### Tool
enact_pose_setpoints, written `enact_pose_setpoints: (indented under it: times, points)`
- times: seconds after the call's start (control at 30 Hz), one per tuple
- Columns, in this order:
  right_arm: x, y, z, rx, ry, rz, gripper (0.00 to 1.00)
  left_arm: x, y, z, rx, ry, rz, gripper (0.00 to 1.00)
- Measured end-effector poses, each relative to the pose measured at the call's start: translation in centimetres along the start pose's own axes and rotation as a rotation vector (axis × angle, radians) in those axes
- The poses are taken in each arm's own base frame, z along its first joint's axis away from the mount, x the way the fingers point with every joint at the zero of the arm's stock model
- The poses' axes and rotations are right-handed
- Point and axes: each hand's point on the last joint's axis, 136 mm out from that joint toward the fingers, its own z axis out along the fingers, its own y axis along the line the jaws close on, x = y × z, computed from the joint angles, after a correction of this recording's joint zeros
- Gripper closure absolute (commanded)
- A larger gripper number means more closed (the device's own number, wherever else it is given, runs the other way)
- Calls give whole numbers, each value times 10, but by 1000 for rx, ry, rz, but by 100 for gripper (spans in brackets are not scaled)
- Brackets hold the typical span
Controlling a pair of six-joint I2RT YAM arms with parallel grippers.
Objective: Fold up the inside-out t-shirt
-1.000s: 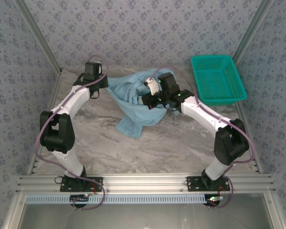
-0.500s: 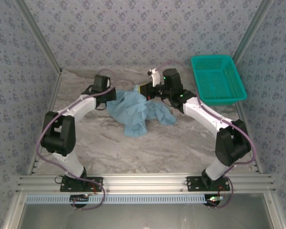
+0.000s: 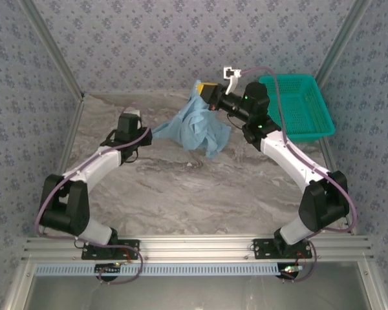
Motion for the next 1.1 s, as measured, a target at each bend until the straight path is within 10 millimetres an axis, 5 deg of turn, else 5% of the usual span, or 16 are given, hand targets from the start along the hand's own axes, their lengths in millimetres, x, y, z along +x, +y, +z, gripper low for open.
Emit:
enact_pose_setpoints:
  times: [0.1,0.23,0.4,0.47,0.53,0.63,0.8,0.97,1.1]
  points:
    - [8,-5,2,35,21,3,100,-18,-27,-39,155,-99,-12,26]
    - [24,-15,3,108,66,-3,100,-50,-100,-105,458,-260,49,25]
    - [40,-19,4,164,107,-1,100,-35,-197,-148,760,-253,216,26]
    - [43,-18,4,172,116,2,100,-28,-223,-148,806,-233,271,38]
    - [45,-18,3,179,121,6,100,-25,-239,-138,816,-217,306,63]
    - [43,-21,0,206,115,10,100,-19,-245,-115,789,-180,330,100]
    - [22,-32,-14,290,73,10,100,10,-229,-107,771,-124,351,100]
    - [-30,-30,-22,326,-33,-12,100,47,-207,-119,786,-67,385,100]
    - [-78,-8,-29,318,-128,-61,100,89,-190,-115,773,28,415,100]
